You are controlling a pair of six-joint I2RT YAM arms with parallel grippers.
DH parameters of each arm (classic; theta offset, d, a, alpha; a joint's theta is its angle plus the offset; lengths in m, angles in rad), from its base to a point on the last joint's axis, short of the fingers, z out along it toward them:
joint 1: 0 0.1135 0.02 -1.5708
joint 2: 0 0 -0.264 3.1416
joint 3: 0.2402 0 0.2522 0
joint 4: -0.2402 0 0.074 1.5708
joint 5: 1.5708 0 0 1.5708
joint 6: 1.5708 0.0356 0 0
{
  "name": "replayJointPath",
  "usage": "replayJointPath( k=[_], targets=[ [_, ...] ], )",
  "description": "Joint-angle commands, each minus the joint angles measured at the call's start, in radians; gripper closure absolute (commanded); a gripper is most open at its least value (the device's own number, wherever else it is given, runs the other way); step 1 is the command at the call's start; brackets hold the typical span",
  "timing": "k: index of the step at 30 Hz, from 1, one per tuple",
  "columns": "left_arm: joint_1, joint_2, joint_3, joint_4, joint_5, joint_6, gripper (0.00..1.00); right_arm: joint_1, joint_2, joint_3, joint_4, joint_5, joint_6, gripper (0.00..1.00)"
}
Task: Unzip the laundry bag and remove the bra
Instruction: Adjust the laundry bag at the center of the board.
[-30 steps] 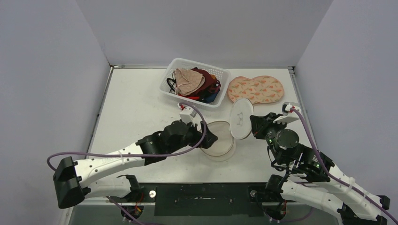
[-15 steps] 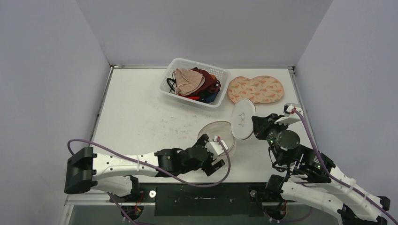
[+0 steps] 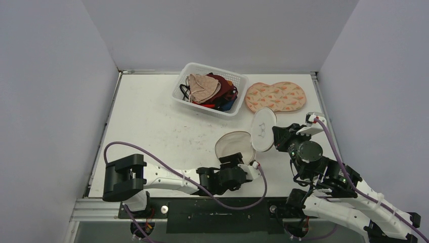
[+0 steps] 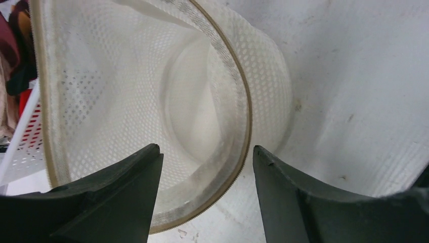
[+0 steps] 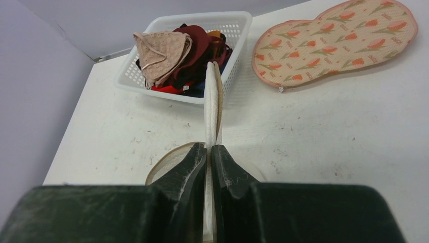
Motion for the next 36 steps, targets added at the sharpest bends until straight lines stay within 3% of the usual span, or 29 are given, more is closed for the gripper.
replayJointPath(
  k=[1, 9, 13, 16, 19, 22, 29, 31, 34, 36],
  targets=[
    [-0.001, -0.002, 0.069, 0.084, -0.064, 0.04, 0.41, 0.008, -0.01, 0.003, 0.012, 0.012, 0.012, 0.95],
    [0.003, -0.114, 0.058, 0.021, 0.063, -0.022, 0.78, 0.008, -0.023, -0.021, 0.016, 0.008, 0.011, 0.95],
    [0.024, -0.15, 0.043, 0.012, 0.13, -0.07, 0.81, 0.008, -0.024, -0.039, 0.024, -0.001, 0.014, 0.95],
    [0.046, -0.172, 0.031, 0.004, 0.182, -0.121, 0.73, 0.008, -0.025, -0.048, 0.022, 0.002, 0.013, 0.95],
    [0.048, -0.19, 0.039, -0.024, 0.183, -0.162, 0.42, 0.008, -0.026, -0.05, 0.015, 0.007, 0.003, 0.95],
    [0.047, -0.233, 0.037, -0.067, 0.185, -0.22, 0.28, 0.008, -0.012, -0.044, 0.007, 0.014, -0.021, 0.95],
    [0.063, -0.434, -0.011, -0.079, 0.174, -0.41, 0.2, 0.008, 0.065, -0.021, -0.019, 0.057, -0.123, 0.95],
    [0.118, -0.481, -0.002, -0.121, 0.17, -0.548, 0.19, 0.008, 0.093, -0.015, -0.022, 0.09, -0.155, 0.95],
    [0.255, -0.521, 0.005, -0.151, 0.287, -0.784, 0.19, 0.009, 0.137, -0.006, -0.025, 0.148, -0.199, 0.95],
    [0.303, -0.535, -0.002, -0.121, 0.343, -0.864, 0.19, 0.011, 0.158, 0.0, -0.029, 0.181, -0.224, 0.95]
  ],
)
